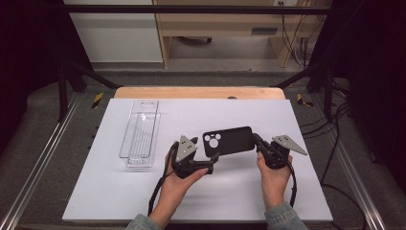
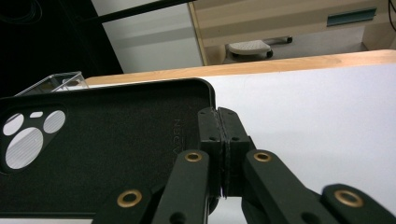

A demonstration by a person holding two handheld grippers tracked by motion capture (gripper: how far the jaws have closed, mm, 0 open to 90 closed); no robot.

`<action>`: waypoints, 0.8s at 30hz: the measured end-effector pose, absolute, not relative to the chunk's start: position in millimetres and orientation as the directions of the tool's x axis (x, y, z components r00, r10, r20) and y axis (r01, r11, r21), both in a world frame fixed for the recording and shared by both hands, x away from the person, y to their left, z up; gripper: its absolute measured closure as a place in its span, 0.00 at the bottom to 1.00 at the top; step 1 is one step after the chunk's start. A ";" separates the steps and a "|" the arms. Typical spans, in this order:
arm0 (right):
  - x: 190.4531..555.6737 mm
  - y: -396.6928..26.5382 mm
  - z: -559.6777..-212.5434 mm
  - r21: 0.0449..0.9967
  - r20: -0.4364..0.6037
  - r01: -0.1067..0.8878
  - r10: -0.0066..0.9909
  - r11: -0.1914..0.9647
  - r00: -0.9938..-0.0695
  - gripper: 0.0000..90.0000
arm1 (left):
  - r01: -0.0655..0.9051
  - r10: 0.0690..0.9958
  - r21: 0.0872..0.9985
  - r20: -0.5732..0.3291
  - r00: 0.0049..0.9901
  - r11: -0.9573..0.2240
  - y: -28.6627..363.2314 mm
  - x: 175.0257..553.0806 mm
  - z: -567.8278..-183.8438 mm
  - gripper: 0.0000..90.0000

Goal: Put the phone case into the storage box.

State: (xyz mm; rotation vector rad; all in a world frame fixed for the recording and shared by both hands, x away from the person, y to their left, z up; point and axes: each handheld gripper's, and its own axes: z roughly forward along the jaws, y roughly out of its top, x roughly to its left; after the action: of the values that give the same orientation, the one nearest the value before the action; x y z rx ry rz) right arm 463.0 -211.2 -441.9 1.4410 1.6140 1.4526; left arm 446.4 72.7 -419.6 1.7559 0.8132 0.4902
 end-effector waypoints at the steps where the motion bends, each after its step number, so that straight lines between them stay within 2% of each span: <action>1: 462.9 -211.4 -441.7 0.925 0.258 0.351 0.921 -0.148 -0.291 1.00 | 0.284 0.730 0.942 -0.067 0.680 -0.178 72.1 446.8 -420.1 0.12; 5: 463.0 -212.4 -441.8 0.927 0.254 0.345 0.922 -0.145 -0.293 1.00 | 0.293 0.738 0.942 -0.078 0.670 -0.167 72.3 449.1 -420.2 0.19; 7: 462.4 -212.3 -441.2 0.930 0.255 0.336 0.921 -0.150 -0.294 1.00 | 0.296 0.735 0.943 -0.091 0.671 -0.153 74.2 450.9 -419.7 0.28; 9: 461.8 -212.2 -440.5 0.933 0.249 0.331 0.922 -0.145 -0.298 1.00 | 0.305 0.735 0.943 -0.109 0.670 -0.137 75.7 453.1 -419.4 0.32; 15: 461.3 -211.5 -440.1 0.935 0.247 0.324 0.921 -0.145 -0.302 1.00 | 0.345 0.729 0.933 -0.163 0.665 -0.106 77.8 457.9 -421.1 0.41; 18: 461.0 -211.9 -439.7 0.936 0.246 0.322 0.922 -0.145 -0.300 1.00 | 0.345 0.732 0.933 -0.161 0.662 -0.106 78.5 458.5 -421.7 0.48; 24: 461.2 -212.6 -439.8 0.936 0.246 0.319 0.922 -0.146 -0.299 1.00 | 0.357 0.727 0.928 -0.174 0.665 -0.104 78.7 458.9 -422.8 0.55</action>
State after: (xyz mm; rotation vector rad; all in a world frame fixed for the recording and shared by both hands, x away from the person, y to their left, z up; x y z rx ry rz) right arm 461.2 -212.6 -439.8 1.4074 1.5923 1.4683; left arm 458.9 78.7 -422.8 1.7104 0.8838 0.3932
